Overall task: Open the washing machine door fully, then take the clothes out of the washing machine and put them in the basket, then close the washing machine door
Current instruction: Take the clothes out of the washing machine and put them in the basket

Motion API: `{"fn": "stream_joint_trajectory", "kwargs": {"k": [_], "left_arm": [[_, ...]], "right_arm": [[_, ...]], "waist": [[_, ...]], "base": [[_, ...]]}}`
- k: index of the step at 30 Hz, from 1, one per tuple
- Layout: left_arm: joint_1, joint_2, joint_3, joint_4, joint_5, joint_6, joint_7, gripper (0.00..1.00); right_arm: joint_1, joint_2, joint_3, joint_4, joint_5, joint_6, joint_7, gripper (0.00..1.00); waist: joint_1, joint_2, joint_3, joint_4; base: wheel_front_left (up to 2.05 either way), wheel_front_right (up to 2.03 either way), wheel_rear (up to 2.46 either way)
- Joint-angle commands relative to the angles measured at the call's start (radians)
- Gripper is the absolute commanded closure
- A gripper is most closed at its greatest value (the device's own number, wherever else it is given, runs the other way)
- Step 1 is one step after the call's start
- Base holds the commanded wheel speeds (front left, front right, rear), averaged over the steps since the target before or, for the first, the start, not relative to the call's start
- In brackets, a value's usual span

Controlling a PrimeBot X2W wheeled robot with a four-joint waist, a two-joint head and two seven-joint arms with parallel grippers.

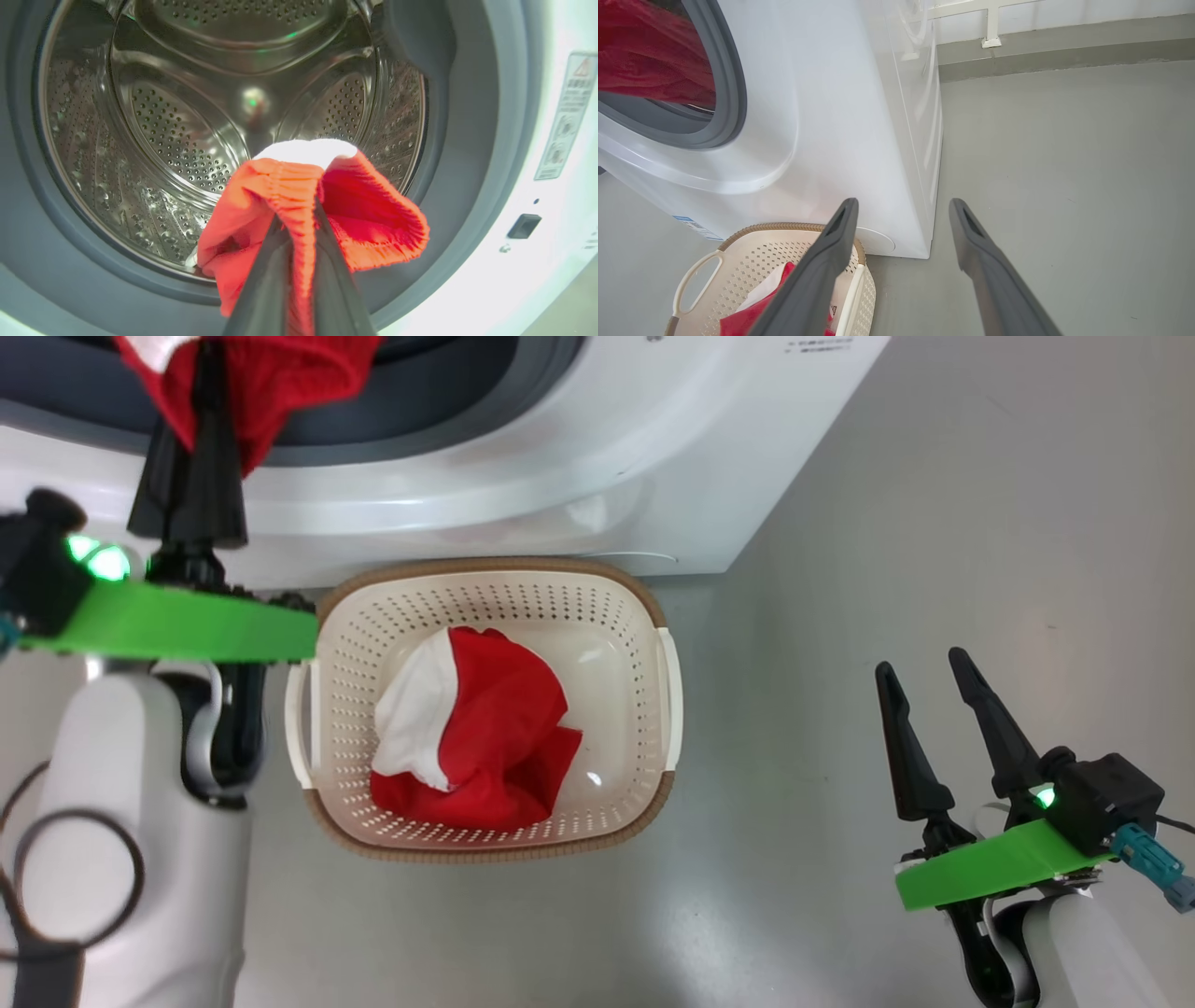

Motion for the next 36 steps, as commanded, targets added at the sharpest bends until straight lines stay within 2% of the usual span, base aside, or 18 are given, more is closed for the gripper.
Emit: {"fn": "stream_joint_trajectory", "kwargs": {"k": [1,6,11,21,29,36], "left_arm": [[0.043,0.026,0.035,-0.069,0.013,-0.006,-0.005,1.0],[0.096,0.01,0.052,-0.17,0.017,-0.006,-0.005,1.0],[0.163,-0.014,0.08,-0.334,0.024,-0.006,-0.005,1.0],[0.254,-0.035,0.078,-0.518,0.036,-0.006,-0.005,1.0],[0.311,-0.039,0.043,-0.407,0.039,-0.006,-0.005,1.0],[0.322,-0.036,-0.012,-0.198,0.033,-0.006,-0.005,1.0]], "right_arm": [[0.029,-0.003,0.017,-0.022,-0.01,0.005,-0.006,0.0],[0.035,-0.003,0.012,-0.025,-0.014,0.005,-0.006,0.0],[0.039,-0.003,0.01,-0.026,-0.016,0.005,-0.006,0.0],[0.035,-0.003,0.01,-0.026,-0.018,0.005,-0.006,0.0],[0.026,-0.003,0.015,-0.027,-0.014,0.005,-0.006,0.0],[0.006,-0.003,0.022,-0.032,-0.009,0.005,-0.006,0.0]], "waist": [[0.0,0.0,-0.01,0.013],[0.0,0.0,-0.015,0.024],[0.0,0.0,-0.018,0.034],[0.0,0.0,-0.011,0.038],[0.0,0.0,0.008,0.034],[0.0,0.0,0.046,0.022]], "base": [[0.0,0.0,0.0],[0.0,0.0,0.0],[0.0,0.0,0.0],[0.0,0.0,0.0],[0.0,0.0,0.0],[0.0,0.0,0.0]]}}
